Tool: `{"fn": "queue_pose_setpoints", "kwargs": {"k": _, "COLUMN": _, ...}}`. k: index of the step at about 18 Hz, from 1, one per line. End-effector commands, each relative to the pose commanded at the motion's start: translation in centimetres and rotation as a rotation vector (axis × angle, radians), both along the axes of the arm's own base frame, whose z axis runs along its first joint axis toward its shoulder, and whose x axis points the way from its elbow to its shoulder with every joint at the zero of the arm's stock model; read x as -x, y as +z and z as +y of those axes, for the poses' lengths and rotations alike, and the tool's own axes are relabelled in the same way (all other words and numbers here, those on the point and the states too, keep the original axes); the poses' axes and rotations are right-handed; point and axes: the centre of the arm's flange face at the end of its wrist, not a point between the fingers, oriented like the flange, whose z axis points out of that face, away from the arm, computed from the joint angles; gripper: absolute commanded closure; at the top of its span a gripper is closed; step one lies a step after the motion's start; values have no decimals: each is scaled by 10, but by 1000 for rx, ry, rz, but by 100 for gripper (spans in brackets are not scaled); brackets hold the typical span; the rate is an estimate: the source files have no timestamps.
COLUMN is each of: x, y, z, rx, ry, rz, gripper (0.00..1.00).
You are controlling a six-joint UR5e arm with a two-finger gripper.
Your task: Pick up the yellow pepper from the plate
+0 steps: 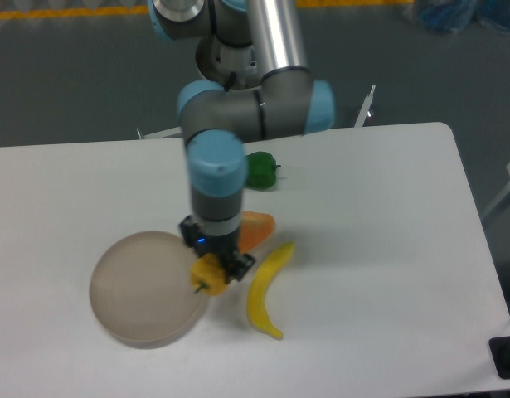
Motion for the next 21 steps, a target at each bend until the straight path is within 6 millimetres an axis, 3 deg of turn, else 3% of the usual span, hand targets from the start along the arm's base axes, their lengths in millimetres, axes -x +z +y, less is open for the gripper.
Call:
{"fn": "queue_pose_setpoints", "kwargs": {"k": 5, "x": 67, "y": -6, "z": -28, "rx": 68, "ry": -174, "rz": 55, "gripper": 100}}
{"fn": "queue_pose_setpoints", "kwargs": {"k": 8, "x": 119, "y": -7, "z": -50, "rx": 74, "ry": -267, "rz": 68, "gripper": 99}}
{"fn": "queue_pose_setpoints", "kwargs": {"k": 11, "x": 152, "y": -11, "z": -66, "rx": 82, "ry": -294, "rz": 68, "gripper": 100}}
{"fn": "queue_pose_setpoints", "kwargs": {"k": 14, "x": 175, "y": -21, "z": -77, "rx": 90, "ry": -308, "rz": 53, "gripper": 100}}
{"fn": "queue_pose_setpoints", "kwargs": {"k": 21, "x": 186, "y": -27, "z": -81, "rx": 101, "ry": -331, "rz": 57, "gripper": 100}}
